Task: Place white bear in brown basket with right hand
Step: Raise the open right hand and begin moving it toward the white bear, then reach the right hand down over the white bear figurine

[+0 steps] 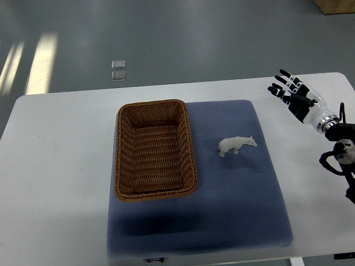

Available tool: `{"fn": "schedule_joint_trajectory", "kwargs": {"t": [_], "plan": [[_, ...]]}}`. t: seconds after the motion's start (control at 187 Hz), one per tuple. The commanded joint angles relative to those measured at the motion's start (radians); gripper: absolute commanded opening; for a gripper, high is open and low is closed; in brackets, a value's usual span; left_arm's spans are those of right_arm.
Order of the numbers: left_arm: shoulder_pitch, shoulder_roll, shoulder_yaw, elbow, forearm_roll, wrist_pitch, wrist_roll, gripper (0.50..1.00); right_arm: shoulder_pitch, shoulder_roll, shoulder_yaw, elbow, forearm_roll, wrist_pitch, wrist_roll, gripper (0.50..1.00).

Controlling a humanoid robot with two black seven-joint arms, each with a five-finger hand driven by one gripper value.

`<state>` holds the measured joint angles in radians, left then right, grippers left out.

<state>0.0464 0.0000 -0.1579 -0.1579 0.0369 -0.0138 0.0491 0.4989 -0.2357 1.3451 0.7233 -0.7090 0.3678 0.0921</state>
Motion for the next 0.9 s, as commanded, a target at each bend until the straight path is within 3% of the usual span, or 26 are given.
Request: {"fn": "schedule_joint_trajectory", "kwargs": {"t": [0.0, 0.55, 0.705, 0.897], "plan": [[0.000, 0.000, 0.000, 0.000, 0.000, 0.000, 0.000, 1.000, 0.003, -0.011, -0.003, 0.002, -0.001, 0.031, 0.000, 0.946], [0.000, 0.000, 0.000, 0.000, 0.000, 0.000, 0.000, 1.000, 0.013, -0.039, -0.020, 0.061, -0.130, 0.082, 0.001, 0.946], [0.000, 0.000, 0.000, 0.000, 0.000, 0.000, 0.000, 1.000, 0.013, -0.043, -0.046, 0.140, -0.254, 0.079, 0.008, 0.946], [0.000, 0.000, 0.000, 0.000, 0.000, 0.000, 0.000, 1.000, 0.015, -0.089, -0.072, 0.318, -0.535, 0.086, 0.031, 0.946]]}}
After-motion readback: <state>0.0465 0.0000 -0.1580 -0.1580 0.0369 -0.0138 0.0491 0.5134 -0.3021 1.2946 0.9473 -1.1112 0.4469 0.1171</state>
